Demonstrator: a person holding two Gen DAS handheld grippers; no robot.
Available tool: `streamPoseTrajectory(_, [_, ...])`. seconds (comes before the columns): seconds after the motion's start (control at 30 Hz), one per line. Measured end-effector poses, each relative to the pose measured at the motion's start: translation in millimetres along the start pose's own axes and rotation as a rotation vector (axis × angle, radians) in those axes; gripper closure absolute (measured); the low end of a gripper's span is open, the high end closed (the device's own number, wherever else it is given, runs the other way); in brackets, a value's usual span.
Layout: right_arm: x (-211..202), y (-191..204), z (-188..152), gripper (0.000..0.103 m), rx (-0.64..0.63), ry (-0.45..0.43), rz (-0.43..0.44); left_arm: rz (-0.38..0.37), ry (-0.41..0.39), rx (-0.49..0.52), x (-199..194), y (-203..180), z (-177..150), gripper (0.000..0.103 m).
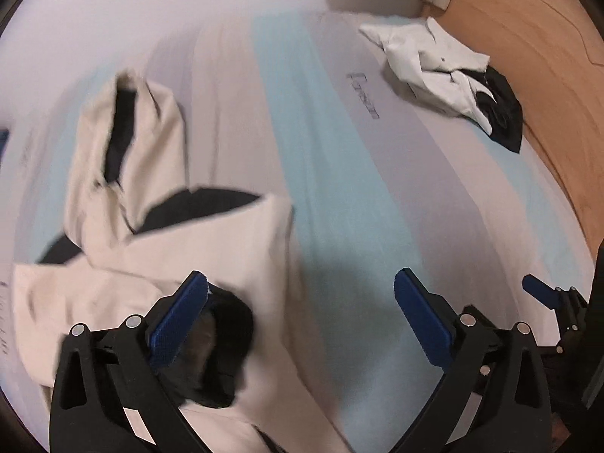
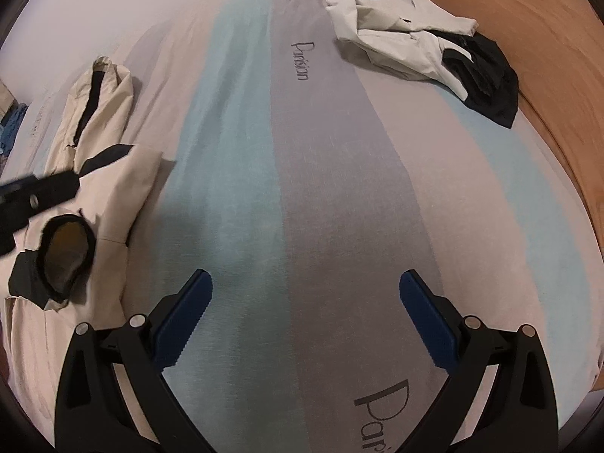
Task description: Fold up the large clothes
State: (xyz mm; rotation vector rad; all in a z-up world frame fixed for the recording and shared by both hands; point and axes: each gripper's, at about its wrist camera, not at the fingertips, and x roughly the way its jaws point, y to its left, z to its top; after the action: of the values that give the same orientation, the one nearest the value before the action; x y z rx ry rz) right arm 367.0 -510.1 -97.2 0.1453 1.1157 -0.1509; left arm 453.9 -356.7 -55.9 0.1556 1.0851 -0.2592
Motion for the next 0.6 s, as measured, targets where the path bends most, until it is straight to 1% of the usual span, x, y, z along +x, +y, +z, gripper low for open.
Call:
streamPoseTrajectory(0.07, [-4,5,2,0.007,-0.006,-0.006,0.01,0.024,-0.017,0.006,-11,7,4,0.006])
streamPoseTrajectory(0.17, [-10,22,8,0.007,-0.033,-0.02,0.029,0.056,-0.026,0.0,-21,28,5,0.006])
streamPoseTrajectory(0.23, [-14,38,14,0.007,-0.06,-0.03,0.042,0.088,-0.027,0.0,-27,46,2,0.006])
streamPoseTrajectory(0.33, [-20,67,23,0.007,-0.092,-0.042,0.069,0.12,-0.014,-0.012,-34,86,-4,0.006])
streamPoseTrajectory(0.43, [-23,102,33,0.007,-0.133,-0.048,0.096,0.116,0.009,-0.032,-30,129,-11,0.006])
streamPoseTrajectory(0.5, [-24,122,39,0.007,-0.154,-0.057,0.099,0.108,0.039,-0.037,-23,153,-15,0.006])
streamPoseTrajectory(0.53, [-25,137,44,0.007,-0.17,-0.064,0.103,0.099,0.056,-0.048,-19,172,-16,0.006])
streamPoseTrajectory(0.6, [-25,158,52,0.007,-0.186,-0.07,0.109,0.093,0.06,-0.065,-17,198,-15,0.006])
